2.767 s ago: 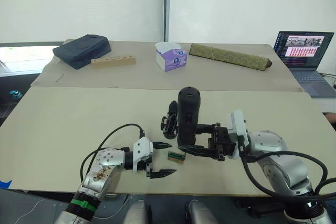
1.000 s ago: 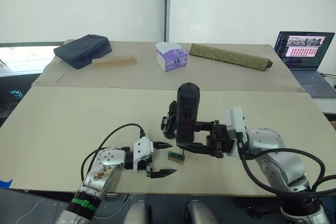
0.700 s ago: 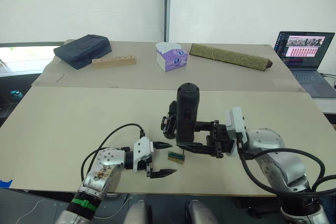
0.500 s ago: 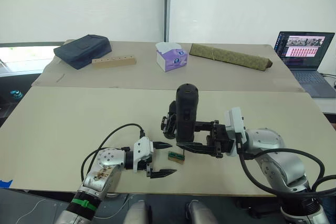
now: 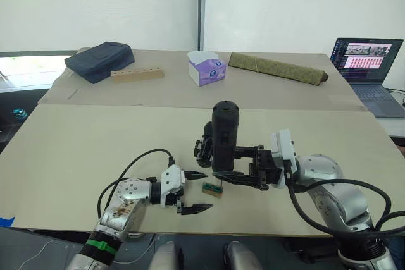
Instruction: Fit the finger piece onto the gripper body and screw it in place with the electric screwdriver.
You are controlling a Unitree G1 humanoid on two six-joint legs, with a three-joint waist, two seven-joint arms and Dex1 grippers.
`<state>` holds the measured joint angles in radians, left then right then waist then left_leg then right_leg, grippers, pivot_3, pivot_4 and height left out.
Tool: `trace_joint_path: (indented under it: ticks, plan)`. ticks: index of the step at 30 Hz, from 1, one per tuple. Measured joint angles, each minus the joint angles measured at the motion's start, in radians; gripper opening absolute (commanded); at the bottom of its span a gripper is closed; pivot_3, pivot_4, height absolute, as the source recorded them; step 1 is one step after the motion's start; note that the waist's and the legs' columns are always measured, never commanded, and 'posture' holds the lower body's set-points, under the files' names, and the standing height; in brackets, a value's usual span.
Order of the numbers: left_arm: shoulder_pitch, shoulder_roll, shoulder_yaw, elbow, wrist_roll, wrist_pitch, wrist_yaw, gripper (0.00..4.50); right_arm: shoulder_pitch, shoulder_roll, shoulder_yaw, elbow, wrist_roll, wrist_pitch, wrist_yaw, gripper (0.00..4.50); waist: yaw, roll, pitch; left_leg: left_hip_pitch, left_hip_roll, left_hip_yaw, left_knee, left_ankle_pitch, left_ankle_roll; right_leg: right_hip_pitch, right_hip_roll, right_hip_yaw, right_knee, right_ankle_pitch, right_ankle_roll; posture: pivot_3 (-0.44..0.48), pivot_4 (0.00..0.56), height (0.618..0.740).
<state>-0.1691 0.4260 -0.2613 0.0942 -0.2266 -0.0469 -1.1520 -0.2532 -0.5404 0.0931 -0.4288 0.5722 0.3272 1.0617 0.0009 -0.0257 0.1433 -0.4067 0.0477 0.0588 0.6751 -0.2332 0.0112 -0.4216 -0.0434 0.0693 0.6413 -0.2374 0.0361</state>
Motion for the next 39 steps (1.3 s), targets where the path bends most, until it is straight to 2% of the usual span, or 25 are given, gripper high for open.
trace_joint_path:
  ticks: [39]
  plan:
    - [-0.003, 0.0, 0.0, 0.0, 0.0, 0.0, 0.001, 4.5, 0.028, 0.016, 0.008, 0.003, -0.001, -0.027, 0.007, 1.9, -0.001, 0.0, 0.0, 0.0, 0.0, 0.0, 0.0, 0.0, 0.0, 0.0, 0.0, 0.0, 0.0, 0.0, 0.0, 0.0, 0.15, 0.74]
